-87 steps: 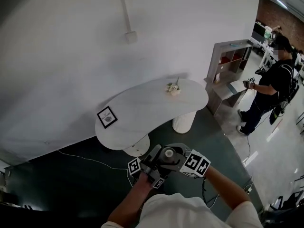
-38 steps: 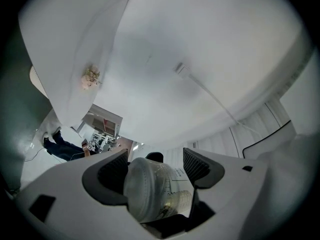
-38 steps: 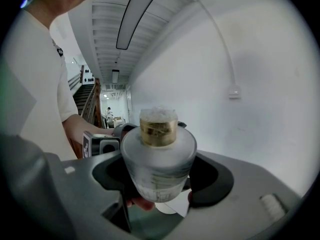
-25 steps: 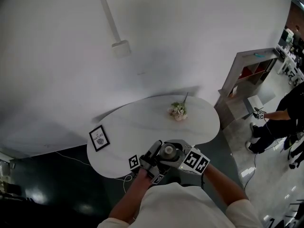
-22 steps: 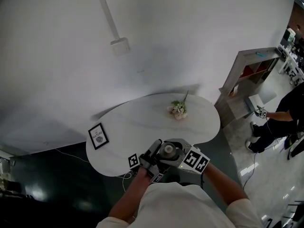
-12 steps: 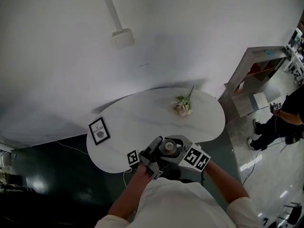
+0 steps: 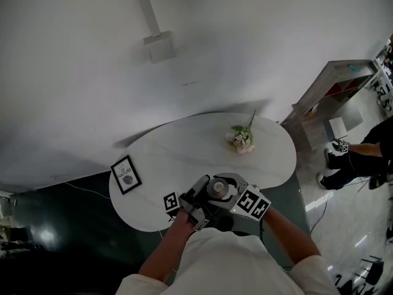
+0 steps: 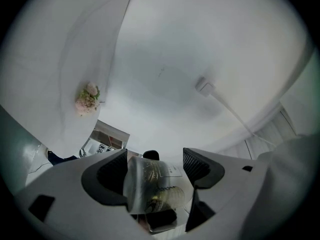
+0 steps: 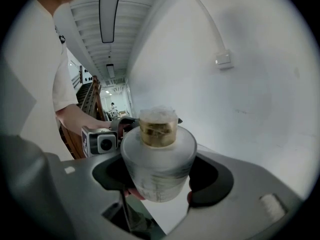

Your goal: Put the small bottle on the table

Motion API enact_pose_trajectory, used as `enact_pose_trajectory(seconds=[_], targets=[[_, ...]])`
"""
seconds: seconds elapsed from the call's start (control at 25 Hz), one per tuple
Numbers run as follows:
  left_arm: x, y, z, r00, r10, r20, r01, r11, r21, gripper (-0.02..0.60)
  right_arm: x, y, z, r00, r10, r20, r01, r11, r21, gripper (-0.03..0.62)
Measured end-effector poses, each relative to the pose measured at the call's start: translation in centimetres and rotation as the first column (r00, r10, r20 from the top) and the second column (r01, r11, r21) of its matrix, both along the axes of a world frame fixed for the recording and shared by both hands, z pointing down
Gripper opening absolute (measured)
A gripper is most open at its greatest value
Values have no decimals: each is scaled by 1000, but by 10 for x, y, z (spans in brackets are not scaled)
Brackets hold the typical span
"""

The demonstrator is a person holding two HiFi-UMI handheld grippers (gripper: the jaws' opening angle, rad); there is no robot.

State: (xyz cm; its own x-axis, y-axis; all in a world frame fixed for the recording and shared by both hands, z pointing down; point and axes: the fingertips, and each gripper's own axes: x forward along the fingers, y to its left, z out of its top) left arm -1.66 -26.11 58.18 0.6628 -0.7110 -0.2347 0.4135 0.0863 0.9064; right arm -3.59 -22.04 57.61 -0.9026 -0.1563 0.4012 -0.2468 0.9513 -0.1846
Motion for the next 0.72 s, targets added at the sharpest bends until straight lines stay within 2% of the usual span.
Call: enact_pose_trajectory(seconds=[0.28, 0.72], targets=[[-31, -33, 25, 1000, 14, 7, -14, 999, -31, 336, -14, -52, 39, 997, 67, -33, -68, 997, -48, 345], [-78, -64, 74, 999, -38, 21, 40, 992, -116, 336, -27, -121, 92, 985, 160, -59, -168, 972, -162, 345]])
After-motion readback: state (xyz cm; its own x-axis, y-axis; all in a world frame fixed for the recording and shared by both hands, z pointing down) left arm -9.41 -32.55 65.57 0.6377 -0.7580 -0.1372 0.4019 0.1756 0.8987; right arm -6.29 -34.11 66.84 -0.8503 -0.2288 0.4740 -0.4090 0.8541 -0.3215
